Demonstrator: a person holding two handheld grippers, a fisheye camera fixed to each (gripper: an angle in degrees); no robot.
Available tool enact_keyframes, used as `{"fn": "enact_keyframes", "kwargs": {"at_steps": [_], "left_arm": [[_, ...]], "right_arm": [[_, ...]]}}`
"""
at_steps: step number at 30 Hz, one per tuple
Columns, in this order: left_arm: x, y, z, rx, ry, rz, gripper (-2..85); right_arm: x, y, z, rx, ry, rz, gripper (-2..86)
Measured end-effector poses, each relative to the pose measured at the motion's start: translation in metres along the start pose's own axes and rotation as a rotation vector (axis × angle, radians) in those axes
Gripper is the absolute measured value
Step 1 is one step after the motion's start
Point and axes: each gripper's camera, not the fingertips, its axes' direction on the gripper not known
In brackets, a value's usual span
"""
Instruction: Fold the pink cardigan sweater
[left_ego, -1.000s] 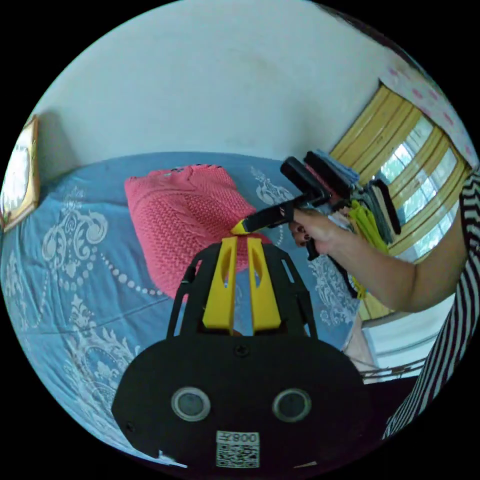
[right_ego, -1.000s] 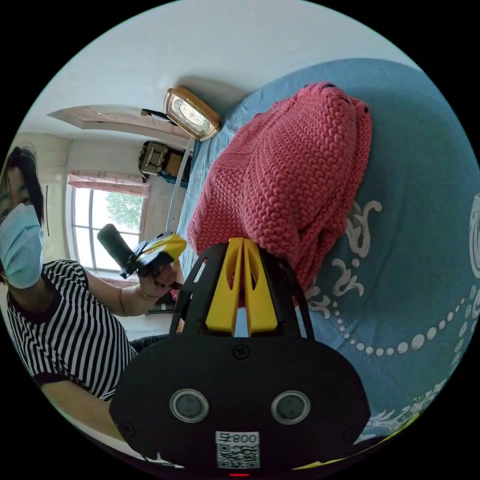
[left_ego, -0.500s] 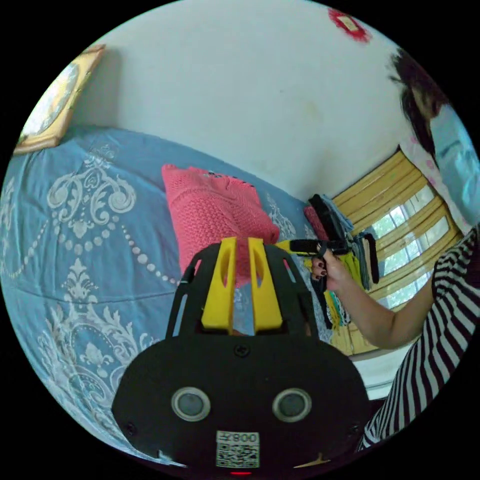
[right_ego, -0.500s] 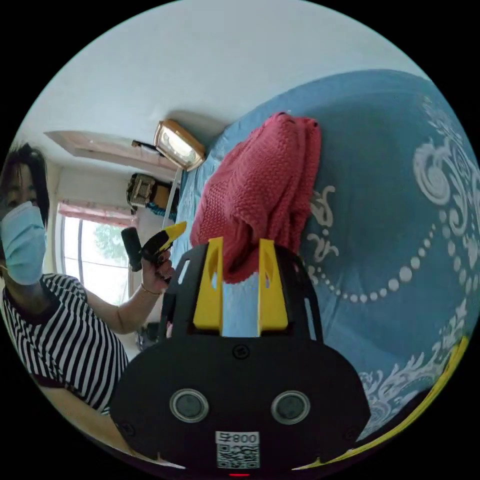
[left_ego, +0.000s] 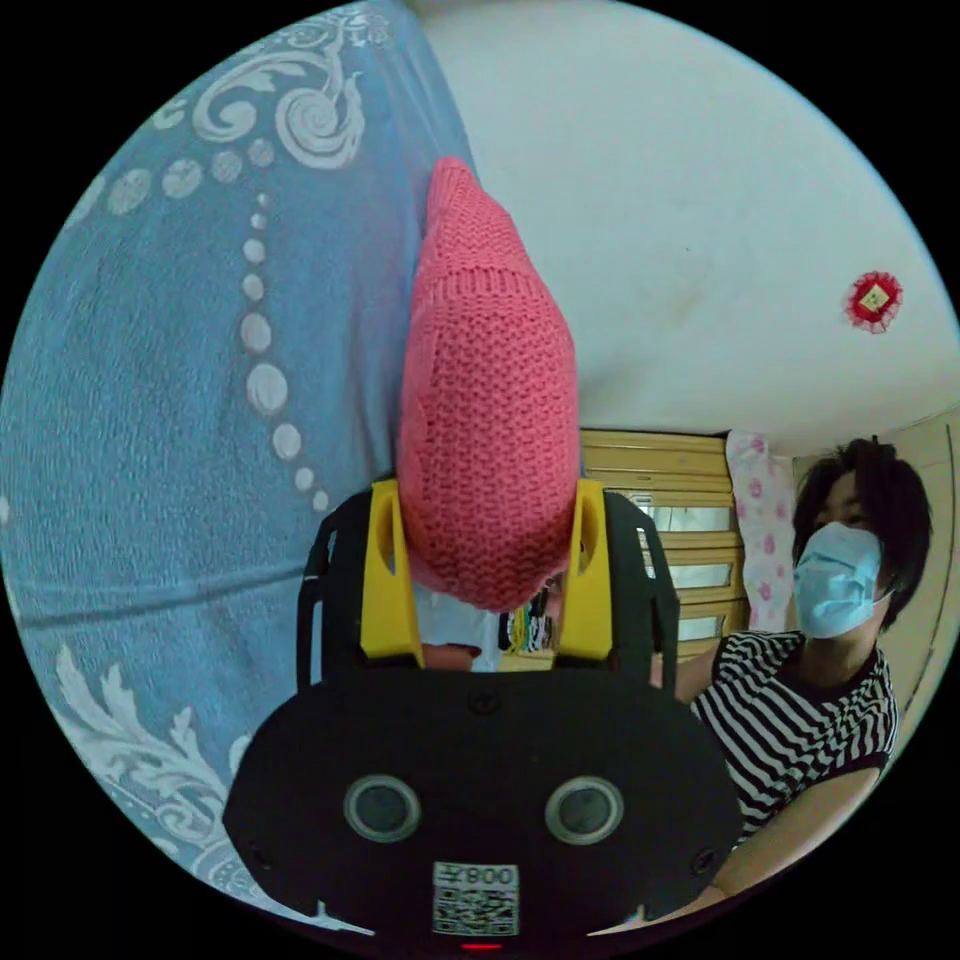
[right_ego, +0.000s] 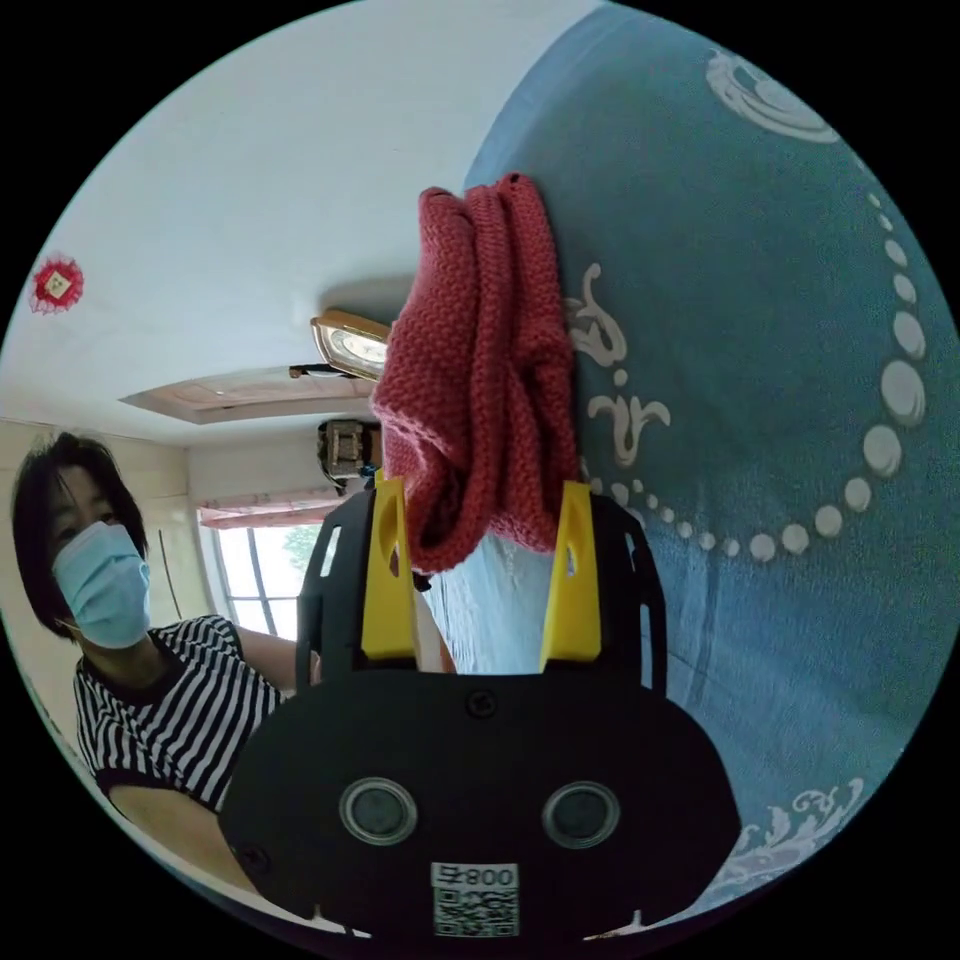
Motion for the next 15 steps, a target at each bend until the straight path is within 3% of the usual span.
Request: {"fn": "enact_keyframes", "kwargs": {"at_steps": [6,15], "left_arm": [[-0.011,-0.021,0.011,-0.061,-0.019,-0.005,19.3],[0.006,0.02,0.037,-0.091,-0.024,-0.116,18.5]], "right_arm": [[0.03,0.011,-0.024,-0.021,-0.191,0.055,8.7],[0.003,0.09,-0.084,-0.106,-0.103,0.145,6.7]]}}
